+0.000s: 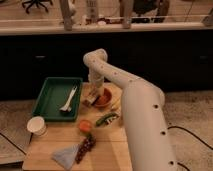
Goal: Wipe red bowl with eraser
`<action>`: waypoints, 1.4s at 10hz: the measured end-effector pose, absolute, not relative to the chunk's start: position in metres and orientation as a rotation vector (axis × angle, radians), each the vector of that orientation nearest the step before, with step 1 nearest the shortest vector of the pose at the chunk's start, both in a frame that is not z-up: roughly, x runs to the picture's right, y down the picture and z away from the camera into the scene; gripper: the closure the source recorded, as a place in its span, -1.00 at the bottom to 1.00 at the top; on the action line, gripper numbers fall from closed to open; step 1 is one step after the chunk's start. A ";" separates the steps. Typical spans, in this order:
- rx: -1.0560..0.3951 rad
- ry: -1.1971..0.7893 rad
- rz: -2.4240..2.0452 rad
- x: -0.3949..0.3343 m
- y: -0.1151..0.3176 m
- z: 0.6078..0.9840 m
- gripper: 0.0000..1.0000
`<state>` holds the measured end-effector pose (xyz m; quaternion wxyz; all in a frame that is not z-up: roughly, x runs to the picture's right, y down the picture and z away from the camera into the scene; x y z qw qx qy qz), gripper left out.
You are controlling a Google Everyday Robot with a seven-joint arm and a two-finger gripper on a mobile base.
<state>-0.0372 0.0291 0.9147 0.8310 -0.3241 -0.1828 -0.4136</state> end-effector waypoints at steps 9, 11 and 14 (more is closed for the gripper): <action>-0.712 -0.254 -0.740 0.035 -0.012 0.928 1.00; -0.684 -0.252 -0.729 0.028 -0.025 0.939 1.00; -0.667 -0.286 -0.777 -0.005 -0.027 0.946 1.00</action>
